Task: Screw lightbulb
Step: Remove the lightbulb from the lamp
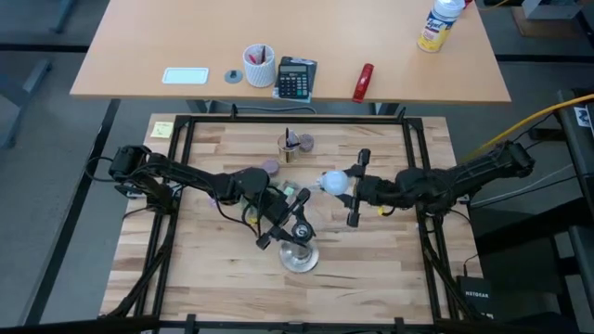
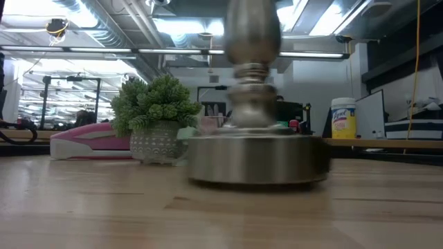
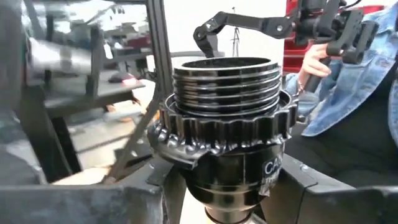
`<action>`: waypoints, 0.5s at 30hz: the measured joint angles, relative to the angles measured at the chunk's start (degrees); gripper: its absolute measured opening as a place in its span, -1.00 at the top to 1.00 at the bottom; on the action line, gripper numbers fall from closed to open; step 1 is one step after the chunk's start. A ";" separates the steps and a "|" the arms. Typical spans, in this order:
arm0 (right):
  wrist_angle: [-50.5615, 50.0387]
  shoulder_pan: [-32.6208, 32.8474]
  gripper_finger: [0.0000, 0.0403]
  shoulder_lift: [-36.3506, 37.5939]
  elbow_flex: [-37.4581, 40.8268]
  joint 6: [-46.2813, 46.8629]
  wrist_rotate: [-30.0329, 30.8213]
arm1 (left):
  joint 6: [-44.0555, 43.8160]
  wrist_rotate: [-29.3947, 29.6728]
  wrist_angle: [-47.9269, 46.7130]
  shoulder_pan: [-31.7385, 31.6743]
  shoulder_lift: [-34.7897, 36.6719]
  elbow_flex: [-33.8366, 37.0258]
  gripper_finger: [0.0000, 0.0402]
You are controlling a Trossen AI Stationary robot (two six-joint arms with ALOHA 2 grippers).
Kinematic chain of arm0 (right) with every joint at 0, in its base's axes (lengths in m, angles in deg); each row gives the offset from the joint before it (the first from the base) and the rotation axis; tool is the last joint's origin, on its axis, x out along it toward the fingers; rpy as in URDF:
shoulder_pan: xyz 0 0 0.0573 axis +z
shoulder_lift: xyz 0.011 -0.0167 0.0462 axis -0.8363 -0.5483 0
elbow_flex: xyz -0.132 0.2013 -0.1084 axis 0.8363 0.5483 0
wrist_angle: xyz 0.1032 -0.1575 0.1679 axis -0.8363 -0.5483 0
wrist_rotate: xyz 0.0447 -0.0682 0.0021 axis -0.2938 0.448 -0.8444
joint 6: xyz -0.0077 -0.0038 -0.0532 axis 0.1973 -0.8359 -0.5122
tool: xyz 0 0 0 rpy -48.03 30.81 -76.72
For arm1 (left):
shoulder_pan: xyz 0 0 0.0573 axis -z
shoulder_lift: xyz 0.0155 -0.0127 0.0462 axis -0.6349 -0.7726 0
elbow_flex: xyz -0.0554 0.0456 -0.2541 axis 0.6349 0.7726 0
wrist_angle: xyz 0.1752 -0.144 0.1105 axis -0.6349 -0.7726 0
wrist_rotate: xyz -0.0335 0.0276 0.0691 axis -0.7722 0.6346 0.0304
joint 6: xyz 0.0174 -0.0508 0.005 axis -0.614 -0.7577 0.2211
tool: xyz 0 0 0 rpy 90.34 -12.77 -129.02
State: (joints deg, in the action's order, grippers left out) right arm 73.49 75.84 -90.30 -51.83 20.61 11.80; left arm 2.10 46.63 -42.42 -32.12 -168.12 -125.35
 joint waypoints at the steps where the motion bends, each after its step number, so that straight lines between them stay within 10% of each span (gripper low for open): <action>1: -2.31 -0.01 0.22 0.24 0.00 0.22 1.37 | 0.98 0.50 0.35 0.00 0.00 0.00 0.23; 15: -35.01 -1.36 0.22 0.38 0.00 16.87 6.09 | 2.03 1.41 1.43 -0.01 0.00 -0.11 0.23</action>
State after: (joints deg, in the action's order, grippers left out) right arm 38.48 74.47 -89.92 -51.83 37.49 17.90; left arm 4.13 48.03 -40.99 -32.13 -168.12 -125.46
